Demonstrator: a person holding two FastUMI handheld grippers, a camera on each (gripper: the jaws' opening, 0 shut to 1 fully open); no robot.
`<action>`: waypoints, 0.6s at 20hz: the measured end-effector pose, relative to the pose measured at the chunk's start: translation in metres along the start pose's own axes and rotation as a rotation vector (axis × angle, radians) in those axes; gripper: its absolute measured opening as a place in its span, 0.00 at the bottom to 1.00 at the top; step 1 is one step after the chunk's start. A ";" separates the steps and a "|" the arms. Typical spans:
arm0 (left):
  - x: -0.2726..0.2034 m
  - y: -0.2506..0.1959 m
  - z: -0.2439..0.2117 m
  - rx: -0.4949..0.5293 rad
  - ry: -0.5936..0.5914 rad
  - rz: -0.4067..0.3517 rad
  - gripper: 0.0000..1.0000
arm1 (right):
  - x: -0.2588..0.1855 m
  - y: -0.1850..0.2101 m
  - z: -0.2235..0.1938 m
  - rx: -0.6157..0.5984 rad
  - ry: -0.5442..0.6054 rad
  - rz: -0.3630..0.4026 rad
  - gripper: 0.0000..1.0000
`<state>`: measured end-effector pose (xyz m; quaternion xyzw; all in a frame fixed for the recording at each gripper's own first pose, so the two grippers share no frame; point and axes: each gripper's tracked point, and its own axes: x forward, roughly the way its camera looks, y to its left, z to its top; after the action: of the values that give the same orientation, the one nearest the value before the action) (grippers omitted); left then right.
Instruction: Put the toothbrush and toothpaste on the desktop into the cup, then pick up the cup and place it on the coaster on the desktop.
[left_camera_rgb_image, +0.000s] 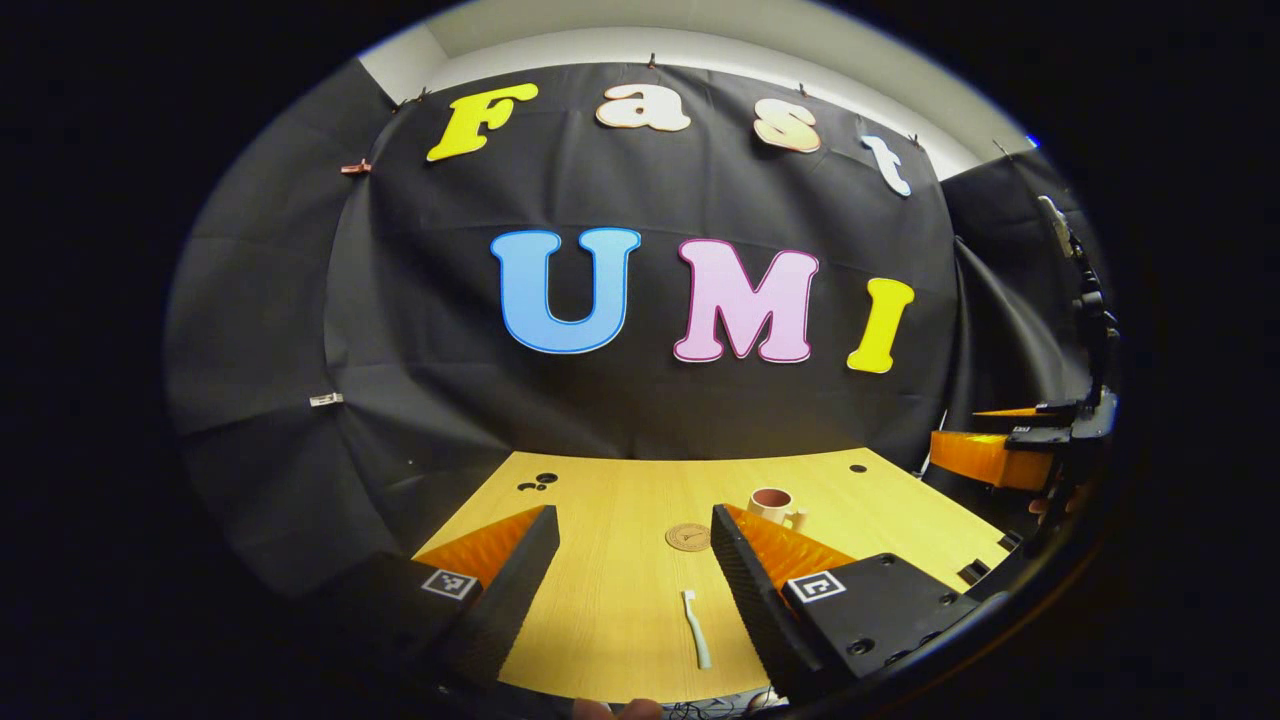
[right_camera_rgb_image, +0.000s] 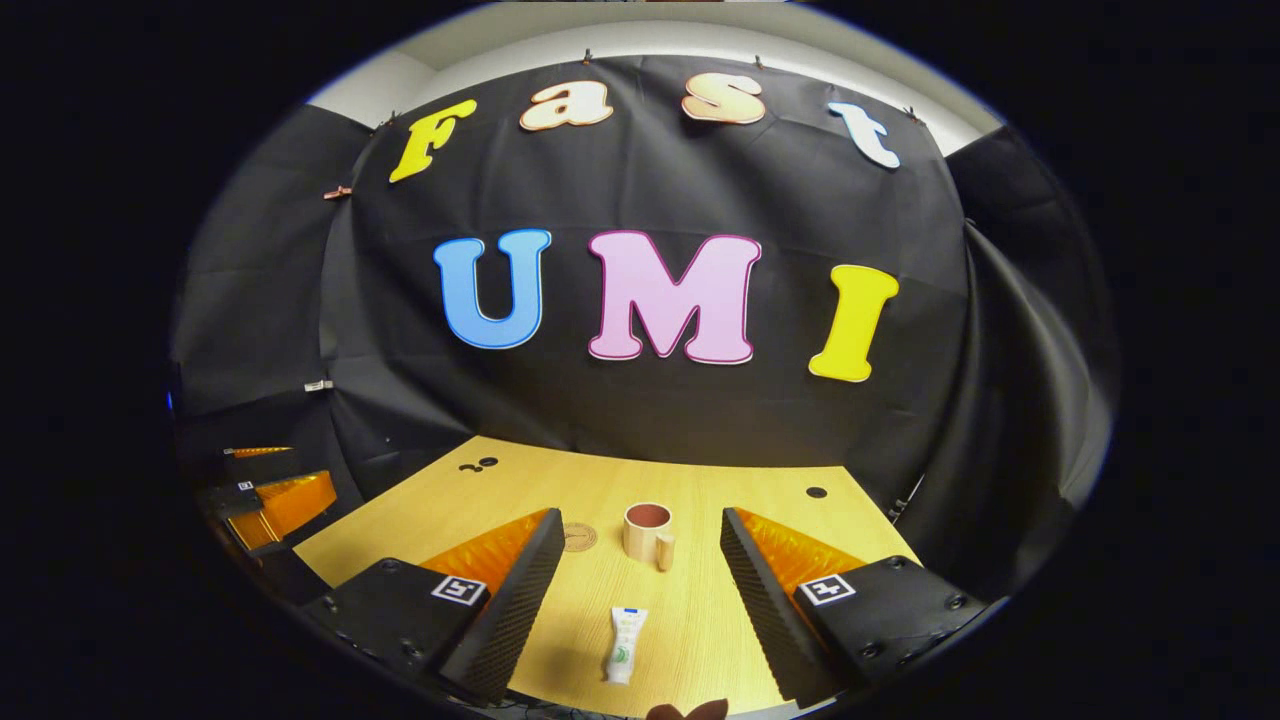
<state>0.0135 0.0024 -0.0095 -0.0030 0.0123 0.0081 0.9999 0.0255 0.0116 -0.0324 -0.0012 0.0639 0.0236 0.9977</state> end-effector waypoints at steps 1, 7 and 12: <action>0.001 0.001 0.000 0.000 0.001 0.003 0.96 | 0.002 0.001 0.000 -0.003 0.004 0.004 0.97; 0.012 0.002 -0.002 0.007 0.009 0.008 0.96 | 0.018 0.004 -0.023 -0.018 0.100 0.015 0.97; 0.014 0.002 -0.011 0.010 0.023 0.011 0.96 | 0.055 0.006 -0.097 -0.075 0.392 0.049 0.97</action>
<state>0.0267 0.0041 -0.0213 0.0019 0.0238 0.0134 0.9996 0.0674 0.0198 -0.1357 -0.0414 0.2561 0.0493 0.9645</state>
